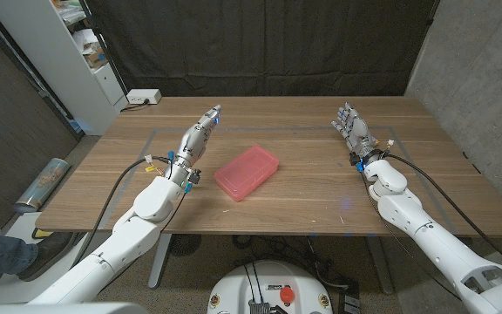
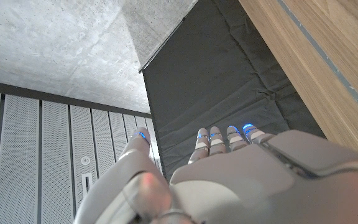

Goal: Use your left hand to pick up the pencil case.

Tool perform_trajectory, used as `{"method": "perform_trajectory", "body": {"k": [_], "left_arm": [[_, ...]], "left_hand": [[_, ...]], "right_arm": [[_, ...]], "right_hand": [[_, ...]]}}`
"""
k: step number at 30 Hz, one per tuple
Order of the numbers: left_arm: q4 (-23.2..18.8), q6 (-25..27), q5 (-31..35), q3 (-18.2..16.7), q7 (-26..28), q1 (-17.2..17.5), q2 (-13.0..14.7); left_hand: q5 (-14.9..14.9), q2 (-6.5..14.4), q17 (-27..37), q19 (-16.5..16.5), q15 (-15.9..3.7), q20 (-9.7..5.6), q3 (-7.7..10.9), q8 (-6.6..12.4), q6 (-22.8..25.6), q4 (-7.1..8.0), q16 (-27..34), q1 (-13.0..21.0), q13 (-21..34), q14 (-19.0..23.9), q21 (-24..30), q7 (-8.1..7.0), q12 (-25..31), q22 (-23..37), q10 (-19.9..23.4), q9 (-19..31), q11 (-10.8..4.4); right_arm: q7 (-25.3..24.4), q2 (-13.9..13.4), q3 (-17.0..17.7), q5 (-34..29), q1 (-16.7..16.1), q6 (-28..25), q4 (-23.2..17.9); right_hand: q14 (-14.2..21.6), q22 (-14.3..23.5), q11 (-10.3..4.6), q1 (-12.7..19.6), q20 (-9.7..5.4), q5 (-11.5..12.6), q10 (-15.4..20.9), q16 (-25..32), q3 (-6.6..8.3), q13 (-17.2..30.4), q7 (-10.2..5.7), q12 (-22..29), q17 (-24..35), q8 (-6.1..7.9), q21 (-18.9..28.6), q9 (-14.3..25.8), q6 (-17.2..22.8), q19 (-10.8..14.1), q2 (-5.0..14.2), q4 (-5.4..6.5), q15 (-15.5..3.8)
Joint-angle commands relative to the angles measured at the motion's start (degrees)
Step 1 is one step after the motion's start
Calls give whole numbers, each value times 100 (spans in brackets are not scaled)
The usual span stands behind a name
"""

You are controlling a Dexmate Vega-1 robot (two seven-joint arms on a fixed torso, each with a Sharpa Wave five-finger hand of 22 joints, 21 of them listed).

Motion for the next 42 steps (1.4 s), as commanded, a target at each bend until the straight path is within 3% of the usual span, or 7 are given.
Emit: {"method": "perform_trajectory", "body": {"k": [1,26,34,42], "left_arm": [[-162,96,389,-49,295,127,50],[-819,432,1320,-163,939,593,221],[-1202,945,2192,-236,1536,810,267],[-1300,1057,2377,-223,1588,830,314]], "left_hand": [[-19,-1,32,-23,-21,0,18,35,36,-24,-4,58,18,-6,27,-16,10,17,14,32,-44],[-27,28,30,-25,-38,81,41,38,96,-80,-9,129,18,-6,30,-40,2,16,13,35,-49],[-28,37,29,-19,-33,80,51,39,112,-100,-9,157,19,-3,32,-47,-1,16,11,35,-19],[-28,47,28,-29,-36,84,63,52,161,-126,-9,194,19,1,29,-80,-1,15,17,37,-38]], "right_arm": [[-8,23,-4,13,24,-21,38],[11,36,32,66,-46,41,22],[-6,1,39,49,-95,46,-28],[-10,-3,36,28,-126,83,-55]], "right_hand": [[8,18,20,70,26,21,38,25,-41,13,21,35,7,0,34,11,41,37,11,0,8],[2,18,17,63,29,18,31,26,-56,13,21,31,-39,-4,26,10,41,8,22,-8,14],[0,18,17,61,31,18,31,28,-59,13,22,30,-53,-3,26,10,46,4,29,-10,21],[3,18,26,62,30,18,35,30,-61,13,23,32,-63,-2,27,10,51,6,35,-12,25]]}}
